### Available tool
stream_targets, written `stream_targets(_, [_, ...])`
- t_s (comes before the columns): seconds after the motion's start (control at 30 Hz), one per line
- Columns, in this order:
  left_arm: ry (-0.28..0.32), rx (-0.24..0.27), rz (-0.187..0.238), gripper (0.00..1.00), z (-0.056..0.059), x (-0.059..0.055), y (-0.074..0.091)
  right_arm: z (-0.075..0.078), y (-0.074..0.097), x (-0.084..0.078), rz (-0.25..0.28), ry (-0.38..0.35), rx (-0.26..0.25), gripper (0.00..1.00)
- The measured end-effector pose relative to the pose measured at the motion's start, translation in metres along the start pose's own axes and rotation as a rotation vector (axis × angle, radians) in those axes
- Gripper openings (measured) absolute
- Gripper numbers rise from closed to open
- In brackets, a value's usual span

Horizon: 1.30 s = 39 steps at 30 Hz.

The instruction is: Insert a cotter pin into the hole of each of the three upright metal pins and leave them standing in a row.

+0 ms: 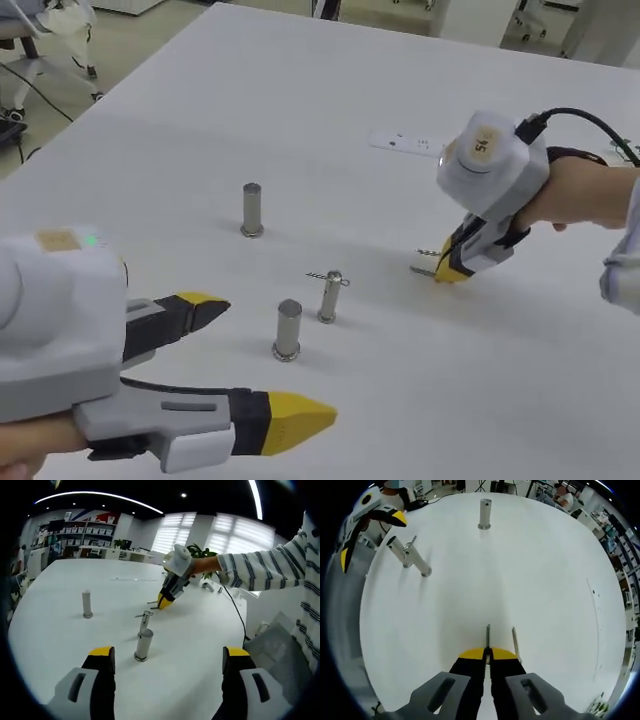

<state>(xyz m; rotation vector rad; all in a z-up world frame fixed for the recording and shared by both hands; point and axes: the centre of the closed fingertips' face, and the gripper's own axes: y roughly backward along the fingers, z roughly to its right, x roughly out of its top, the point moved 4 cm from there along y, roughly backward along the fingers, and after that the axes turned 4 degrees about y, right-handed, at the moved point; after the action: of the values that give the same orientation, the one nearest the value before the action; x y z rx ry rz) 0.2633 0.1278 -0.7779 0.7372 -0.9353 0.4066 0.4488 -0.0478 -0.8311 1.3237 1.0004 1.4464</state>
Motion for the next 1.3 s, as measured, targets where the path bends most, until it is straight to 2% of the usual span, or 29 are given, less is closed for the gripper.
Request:
stream_targets(0.1, [-0.001,0.006,0.013,0.89,0.0,0.003,0.001,-0.001,0.0,0.001,-0.002,-0.003,0.002,0.03])
stream_targets(0.2, [-0.005,0.016,0.012,0.9,-0.001,0.003,0.002,-0.001,0.005,0.008,0.029,-0.014,-0.008,0.03])
stream_targets(0.3, [-0.022,0.021,0.008,0.88,-0.001,0.003,0.003,0.0,0.013,0.011,0.021,0.031,-0.039,0.03])
stream_targets(0.37, [-0.014,0.033,0.01,0.88,-0.003,0.004,0.004,-0.003,0.019,0.014,0.051,0.015,-0.032,0.03])
stream_targets(0.57, [0.006,0.042,0.015,0.85,-0.004,0.005,0.008,-0.005,0.037,0.018,0.111,0.034,-0.077,0.03])
stream_targets(0.73, [0.021,0.034,0.017,0.85,-0.002,0.006,0.01,-0.016,0.053,0.024,0.15,0.074,-0.127,0.03])
stream_targets(1.03, [0.014,0.041,0.02,0.82,0.0,0.007,0.014,-0.04,0.075,0.027,0.229,0.096,-0.197,0.03])
stream_targets(1.27, [0.017,0.045,0.035,0.78,0.0,0.016,0.014,-0.056,0.087,0.027,0.286,0.085,-0.243,0.03])
stream_targets(1.3, [0.021,0.048,0.04,0.77,0.0,0.018,0.013,-0.058,0.089,0.027,0.289,0.088,-0.263,0.03])
